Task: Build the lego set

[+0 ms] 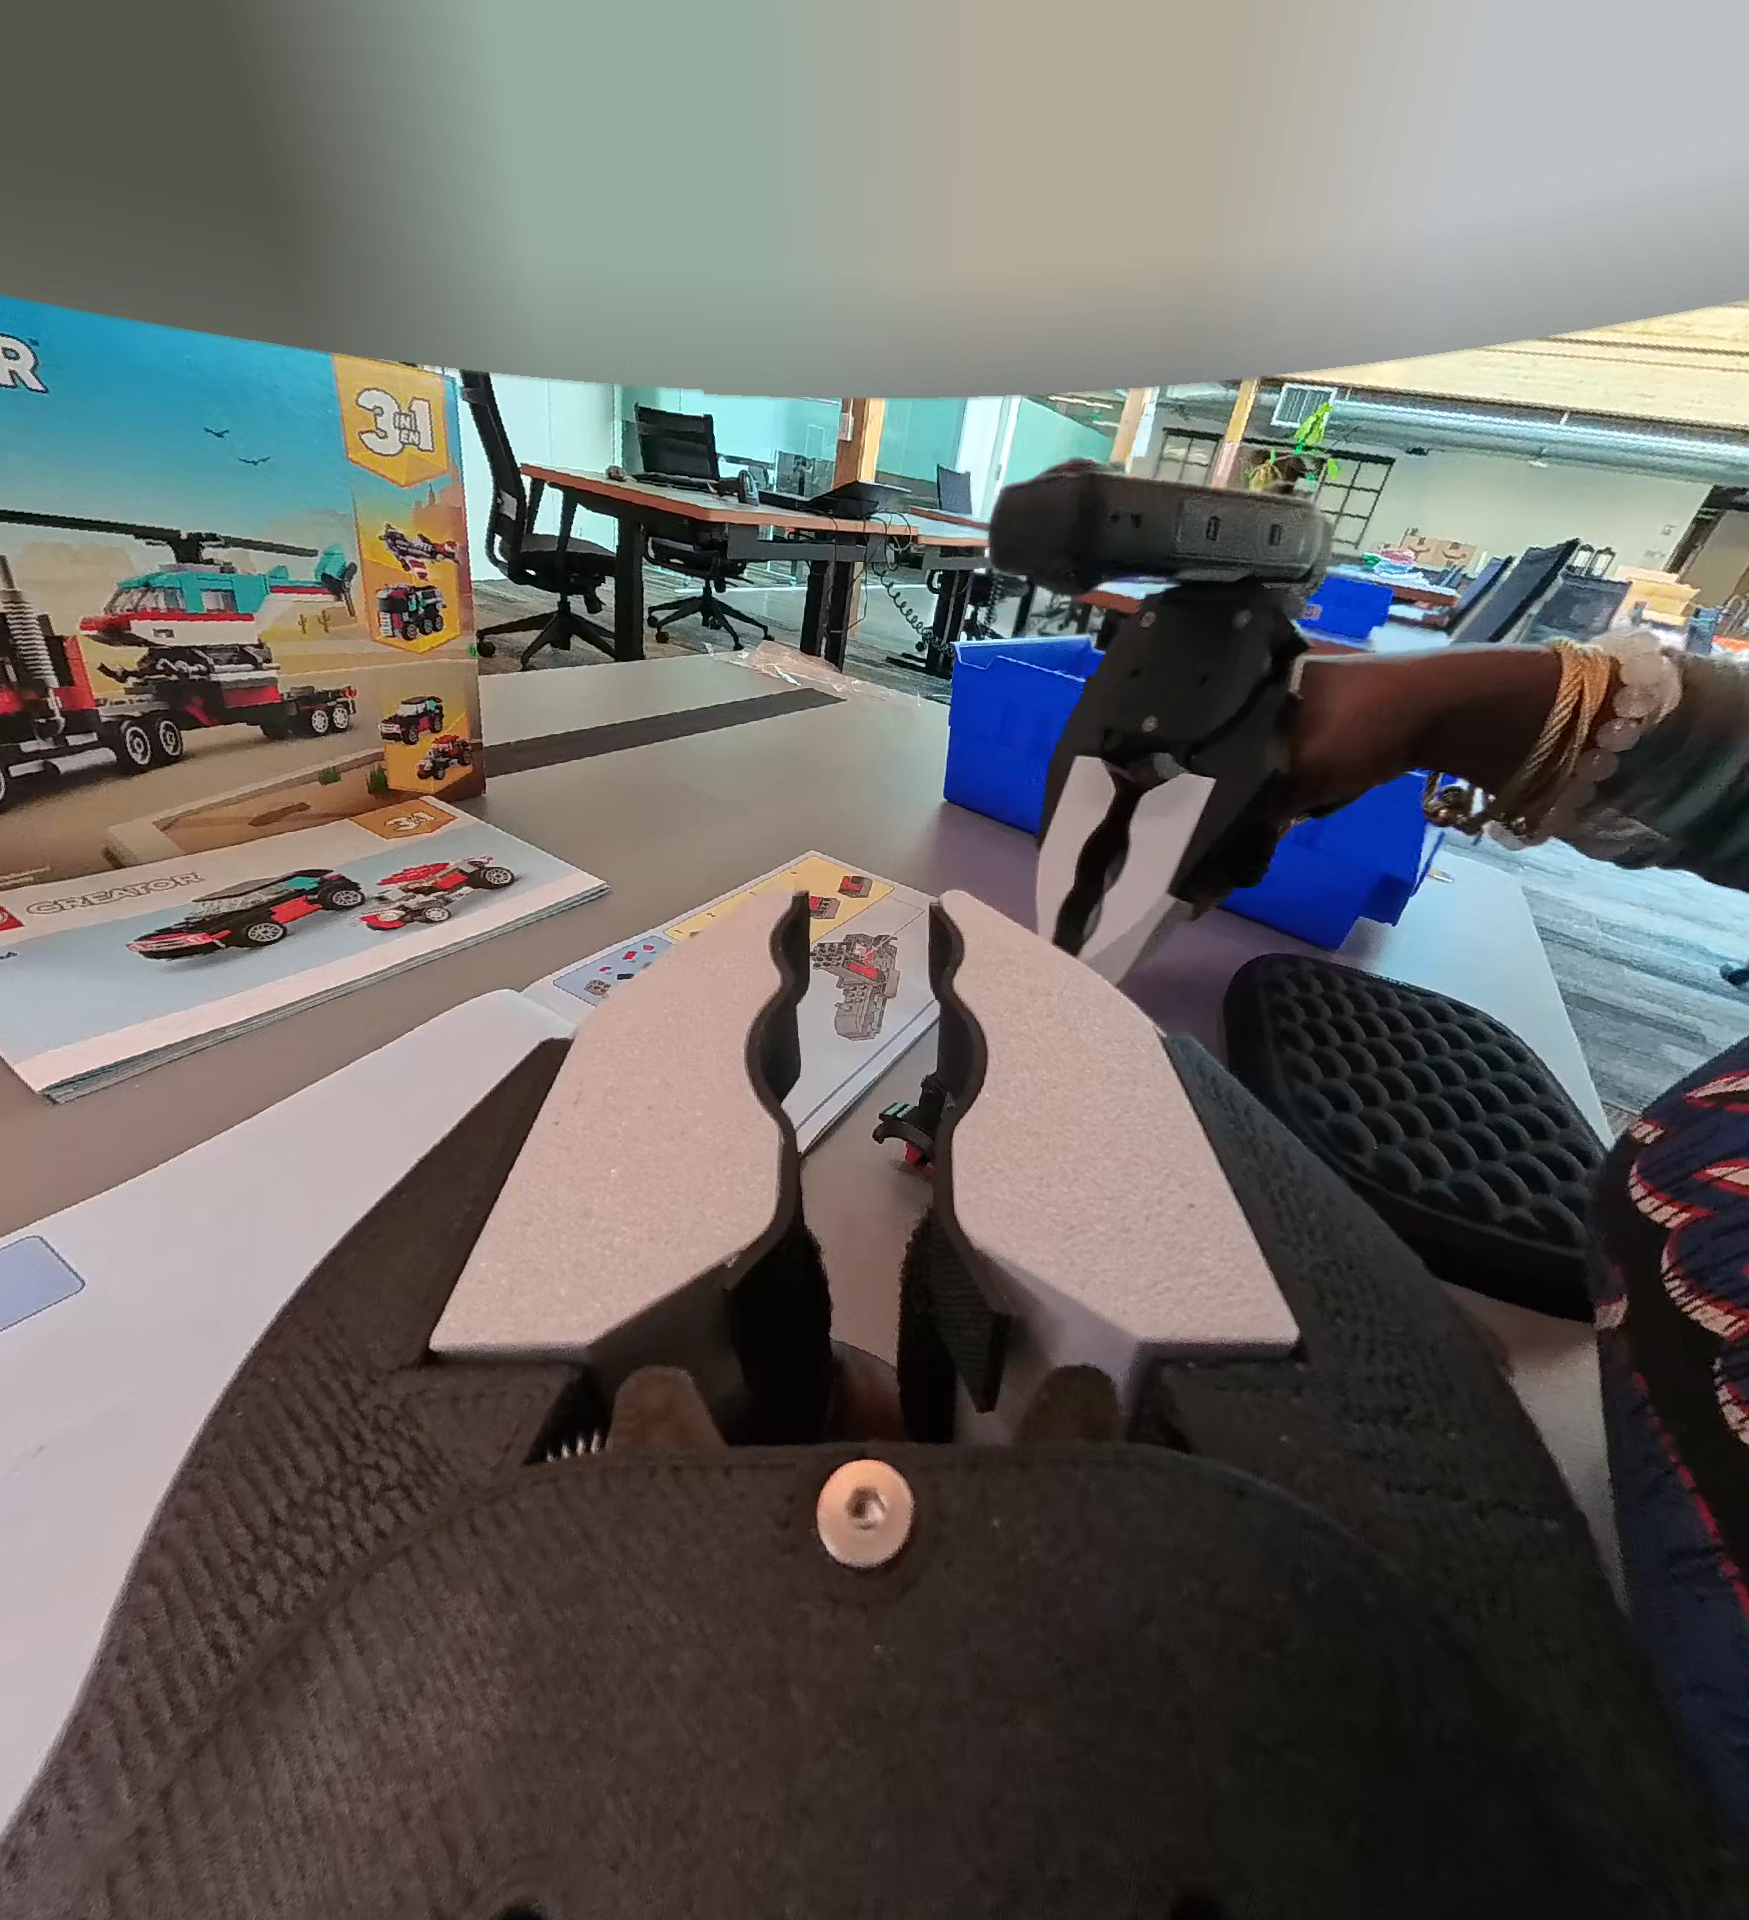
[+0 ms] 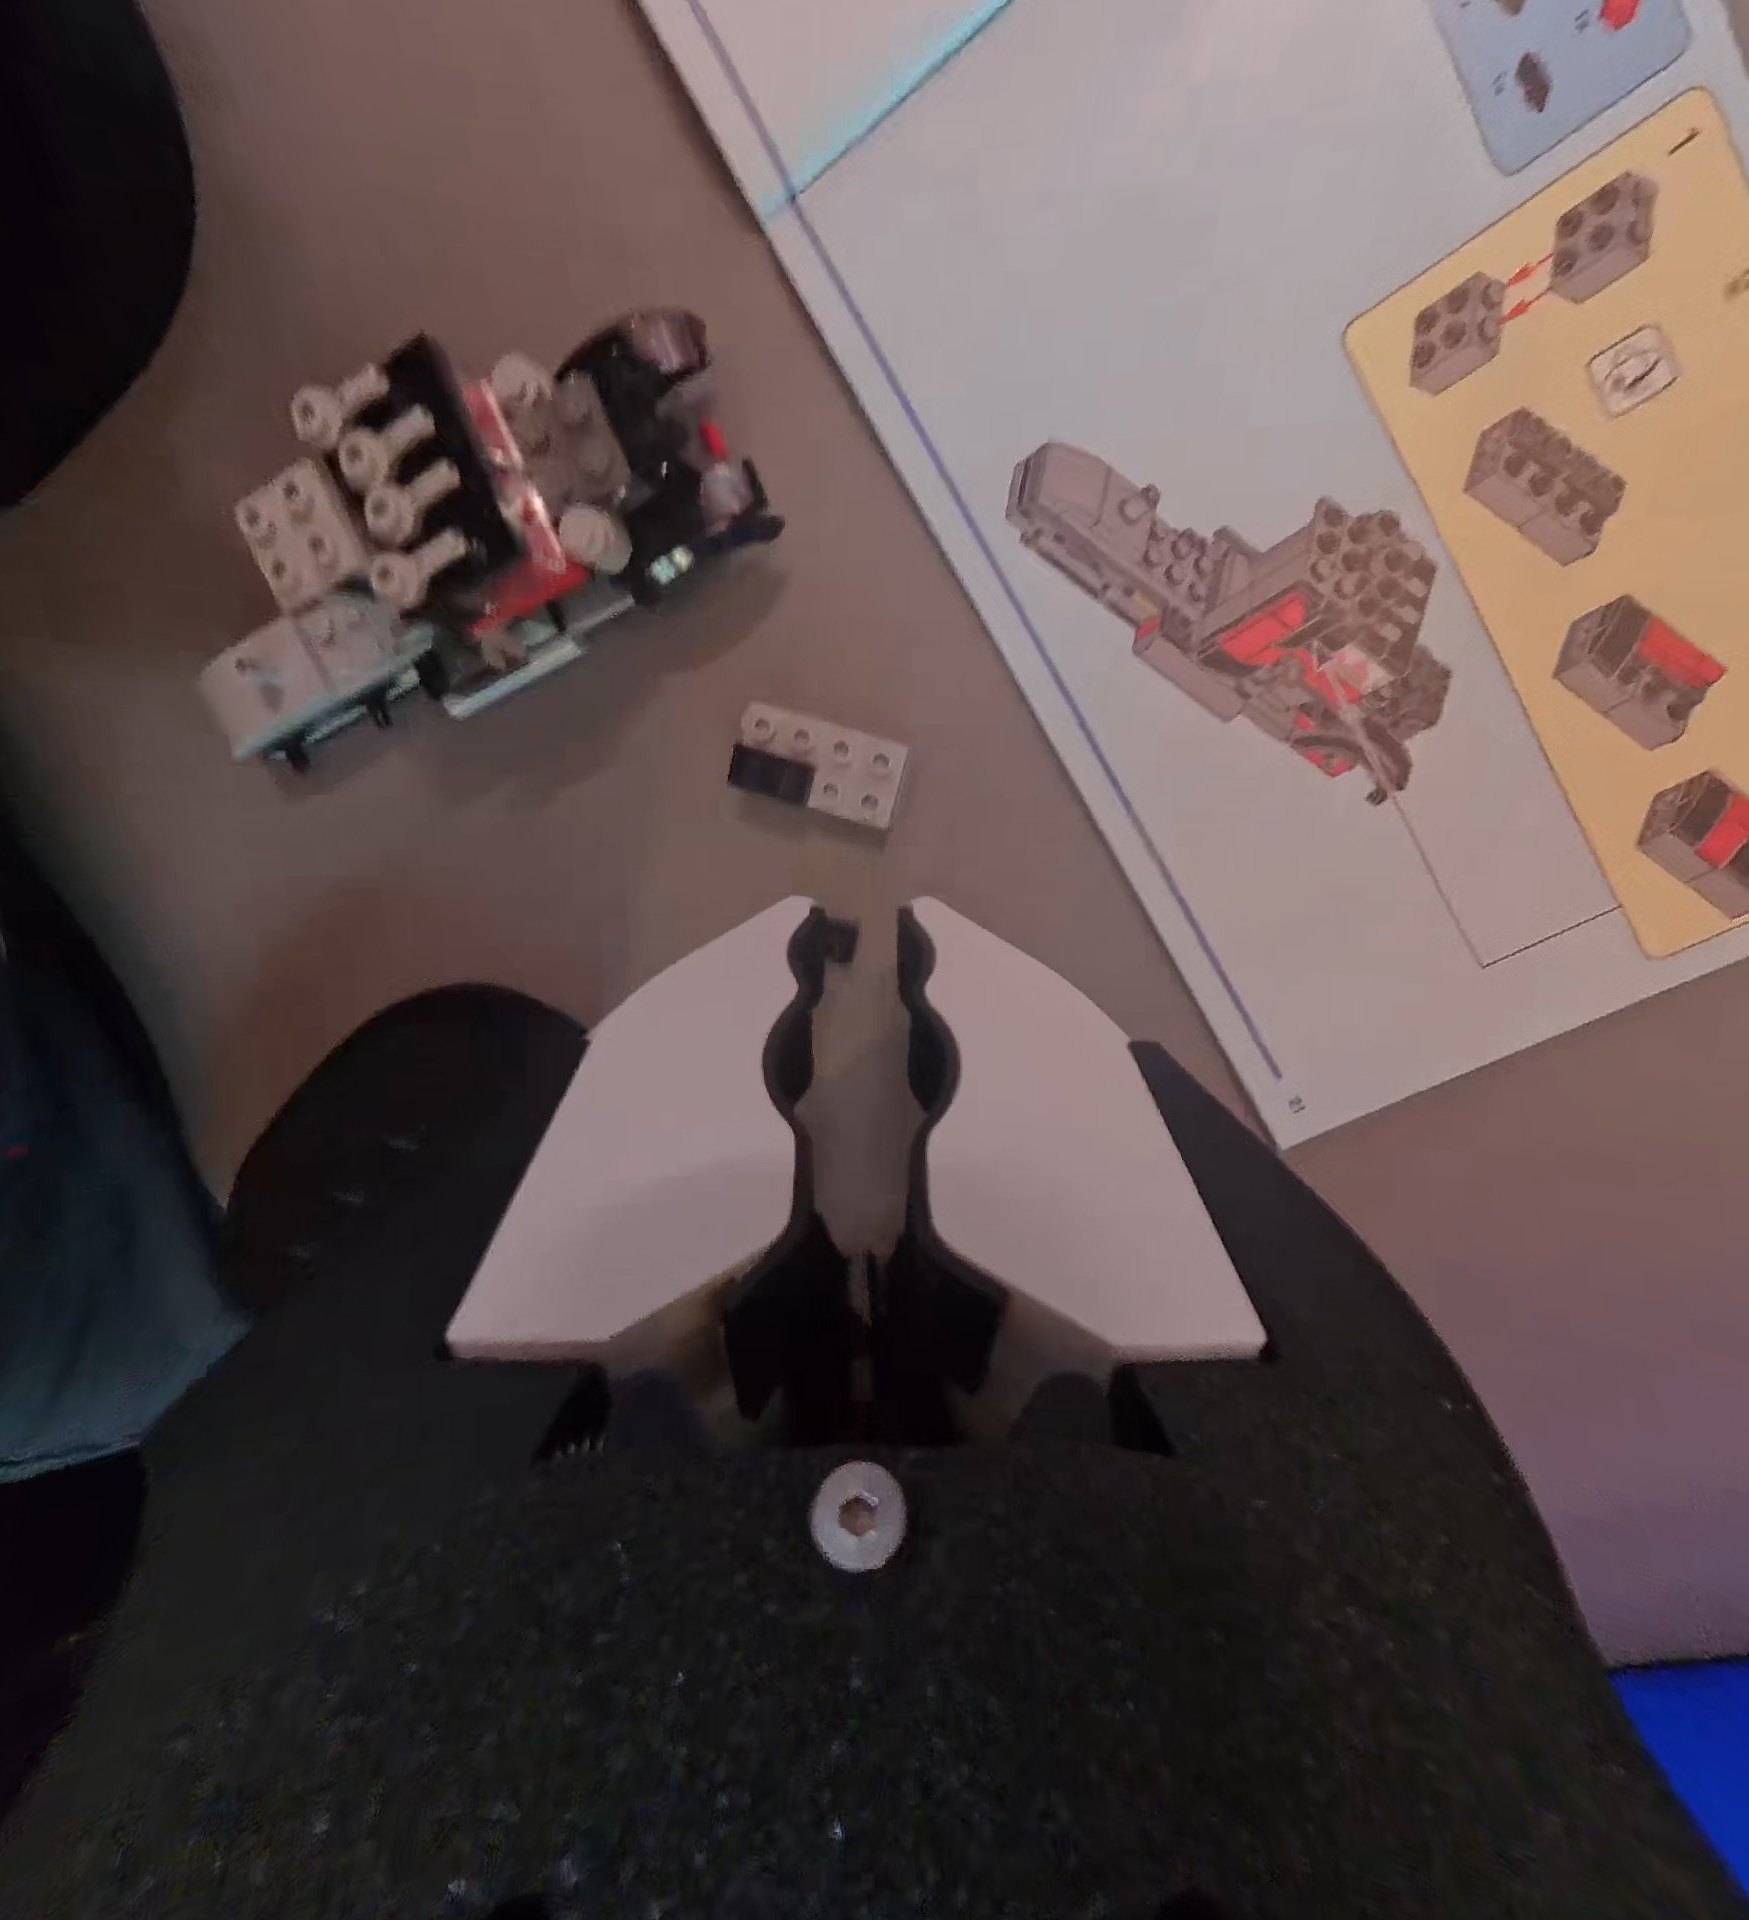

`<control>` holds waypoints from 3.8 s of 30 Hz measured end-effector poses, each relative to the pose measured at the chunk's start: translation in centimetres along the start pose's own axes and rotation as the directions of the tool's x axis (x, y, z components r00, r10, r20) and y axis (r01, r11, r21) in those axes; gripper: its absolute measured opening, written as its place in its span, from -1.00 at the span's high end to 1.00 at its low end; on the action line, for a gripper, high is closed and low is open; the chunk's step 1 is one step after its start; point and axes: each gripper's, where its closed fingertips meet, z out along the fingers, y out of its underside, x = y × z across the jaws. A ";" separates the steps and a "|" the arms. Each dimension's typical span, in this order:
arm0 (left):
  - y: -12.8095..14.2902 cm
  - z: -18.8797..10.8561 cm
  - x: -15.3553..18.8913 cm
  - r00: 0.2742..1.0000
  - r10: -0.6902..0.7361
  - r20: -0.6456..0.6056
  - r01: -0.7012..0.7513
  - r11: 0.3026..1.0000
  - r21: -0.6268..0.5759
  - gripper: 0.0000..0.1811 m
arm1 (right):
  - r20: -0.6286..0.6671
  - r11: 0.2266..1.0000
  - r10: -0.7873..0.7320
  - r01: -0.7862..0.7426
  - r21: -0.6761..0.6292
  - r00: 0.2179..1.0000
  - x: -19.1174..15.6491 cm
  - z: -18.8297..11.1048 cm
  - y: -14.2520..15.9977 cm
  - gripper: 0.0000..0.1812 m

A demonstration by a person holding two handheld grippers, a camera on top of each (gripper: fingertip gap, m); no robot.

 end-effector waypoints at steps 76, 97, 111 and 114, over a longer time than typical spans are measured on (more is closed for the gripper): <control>-0.9 2.7 2.8 0.916 0.197 0.349 -0.234 0.970 0.067 0.81 | -0.152 0.975 0.073 -0.039 0.217 0.986 -1.1 0.2 0.0 0.82; -2.2 0.7 3.4 0.797 0.340 0.499 -0.444 0.890 0.102 0.81 | -0.086 0.915 -0.109 0.134 0.381 0.990 -11.1 -7.6 -13.7 0.83; -2.5 0.1 3.0 0.834 0.260 0.487 -0.379 0.911 0.163 0.81 | -0.120 0.950 -0.086 0.118 0.288 0.989 -11.5 -6.8 -14.4 0.82; -2.5 0.1 2.9 0.838 0.253 0.484 -0.373 0.912 0.169 0.81 | -0.129 0.953 -0.085 0.119 0.278 0.988 -11.4 -6.8 -14.5 0.82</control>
